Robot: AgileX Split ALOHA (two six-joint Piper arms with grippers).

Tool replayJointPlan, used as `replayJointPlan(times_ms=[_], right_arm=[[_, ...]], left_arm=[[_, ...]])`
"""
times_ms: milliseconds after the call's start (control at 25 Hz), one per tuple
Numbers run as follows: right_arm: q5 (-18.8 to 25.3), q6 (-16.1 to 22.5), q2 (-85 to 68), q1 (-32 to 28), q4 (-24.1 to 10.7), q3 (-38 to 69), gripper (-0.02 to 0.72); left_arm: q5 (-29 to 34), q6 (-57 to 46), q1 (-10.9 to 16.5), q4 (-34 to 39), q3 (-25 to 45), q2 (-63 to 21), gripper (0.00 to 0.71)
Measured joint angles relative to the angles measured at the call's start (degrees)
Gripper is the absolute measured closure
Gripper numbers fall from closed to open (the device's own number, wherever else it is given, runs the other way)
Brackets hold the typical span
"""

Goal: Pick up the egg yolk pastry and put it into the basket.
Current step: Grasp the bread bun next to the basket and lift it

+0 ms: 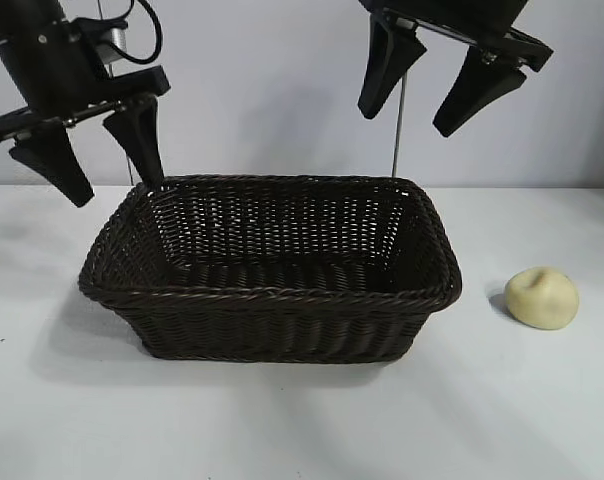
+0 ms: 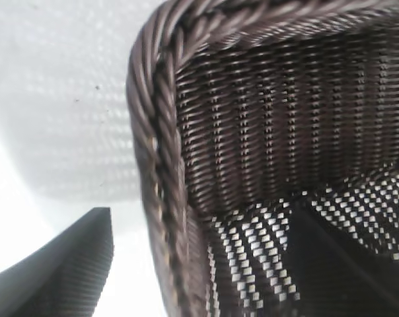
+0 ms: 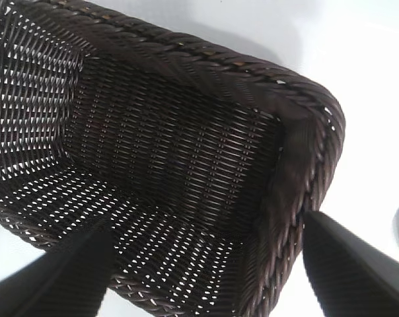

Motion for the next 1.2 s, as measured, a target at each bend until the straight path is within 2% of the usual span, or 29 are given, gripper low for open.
replayJointPlan(times_ms=[280, 440, 680, 1200], right_arm=[[0.1, 0.0, 0.0, 0.0, 0.1, 0.0, 0.134], [0.1, 0.1, 0.0, 0.0, 0.1, 0.0, 0.134], [0.1, 0.1, 0.0, 0.0, 0.1, 0.0, 0.134], [-1.5, 0.1, 0.0, 0.0, 0.4, 0.0, 0.134]], left_arm=[[-0.1, 1.5, 0.1, -0.3, 10.1, -7.5, 0.175], [-2.9, 2.4, 0.5, -3.1, 15.2, -11.3, 0.175], [-8.3, 2.7, 0.6, -12.0, 16.6, -11.5, 0.175], [-16.8, 2.7, 0.6, -18.6, 23.0, -11.5, 0.175]])
